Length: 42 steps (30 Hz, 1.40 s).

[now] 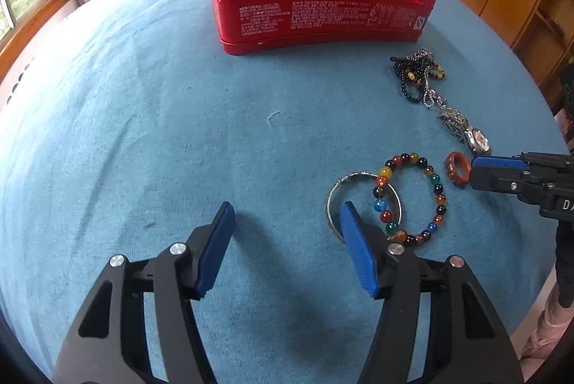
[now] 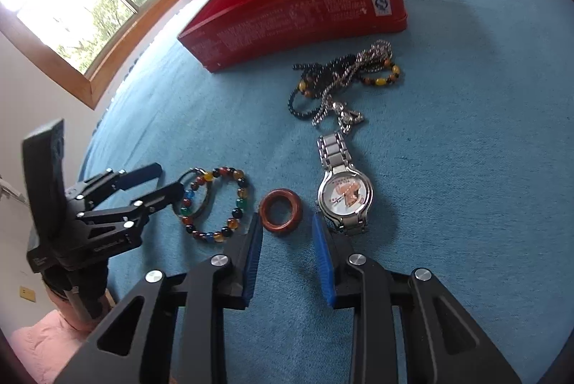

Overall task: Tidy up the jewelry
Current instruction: 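Grasp the silver ring with left tool while right tool grasps the brown ring, then lift both held rings off the table and carry them over the red tin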

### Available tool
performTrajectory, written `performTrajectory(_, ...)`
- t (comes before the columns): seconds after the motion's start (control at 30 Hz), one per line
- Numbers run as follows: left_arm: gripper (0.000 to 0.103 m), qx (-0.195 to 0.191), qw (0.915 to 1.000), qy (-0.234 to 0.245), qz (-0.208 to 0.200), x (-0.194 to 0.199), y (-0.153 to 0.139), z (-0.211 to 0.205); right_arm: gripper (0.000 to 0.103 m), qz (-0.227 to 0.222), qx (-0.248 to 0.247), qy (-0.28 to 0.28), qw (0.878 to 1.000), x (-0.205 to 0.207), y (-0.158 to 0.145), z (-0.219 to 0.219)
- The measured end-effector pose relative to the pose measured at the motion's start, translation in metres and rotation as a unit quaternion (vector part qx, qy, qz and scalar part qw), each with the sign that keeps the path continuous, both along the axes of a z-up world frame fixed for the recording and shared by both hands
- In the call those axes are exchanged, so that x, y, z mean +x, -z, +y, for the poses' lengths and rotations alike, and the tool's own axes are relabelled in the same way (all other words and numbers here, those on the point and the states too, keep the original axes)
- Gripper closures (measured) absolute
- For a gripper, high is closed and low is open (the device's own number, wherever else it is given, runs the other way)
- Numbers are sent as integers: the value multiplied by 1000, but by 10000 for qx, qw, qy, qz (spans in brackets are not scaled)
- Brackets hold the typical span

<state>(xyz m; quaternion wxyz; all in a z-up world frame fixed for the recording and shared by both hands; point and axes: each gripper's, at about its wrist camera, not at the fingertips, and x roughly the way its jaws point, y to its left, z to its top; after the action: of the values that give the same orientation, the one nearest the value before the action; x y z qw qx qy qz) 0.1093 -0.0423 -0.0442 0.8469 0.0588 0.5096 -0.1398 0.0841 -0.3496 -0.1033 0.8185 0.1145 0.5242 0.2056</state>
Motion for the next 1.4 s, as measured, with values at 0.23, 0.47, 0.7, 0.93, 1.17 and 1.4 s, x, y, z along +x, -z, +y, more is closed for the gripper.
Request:
performTrajectory(0.23, 55, 103, 9998, 152, -103, 1, 3, -9, 75, -122, -185, -85, 9997, 4, -2, 8)
performTrajectory(0.47, 85, 43, 9992, 372, -168, -5, 1, -17, 94, -115, -63, -178, 9998, 4, 1, 11)
performTrajectory(0.7, 101, -420, 9986, 316, -21, -4, -1, -5, 96, -142, 206, -184, 9995, 1, 0, 7)
performTrajectory(0.93, 101, -745, 9969, 64, -260, -10, -20, 19, 96, -209, 424, -123, 9988, -2, -5, -2)
performTrajectory(1.17, 101, -1105, 9912, 39, -729, -19, -58, 35, 96, -278, 530, -139, 9981, -3, -7, -2)
performTrajectory(1.4, 101, -1170, 9910, -9, -647, -12, -57, 37, 96, -351, 524, -155, 9979, -1, -15, 1)
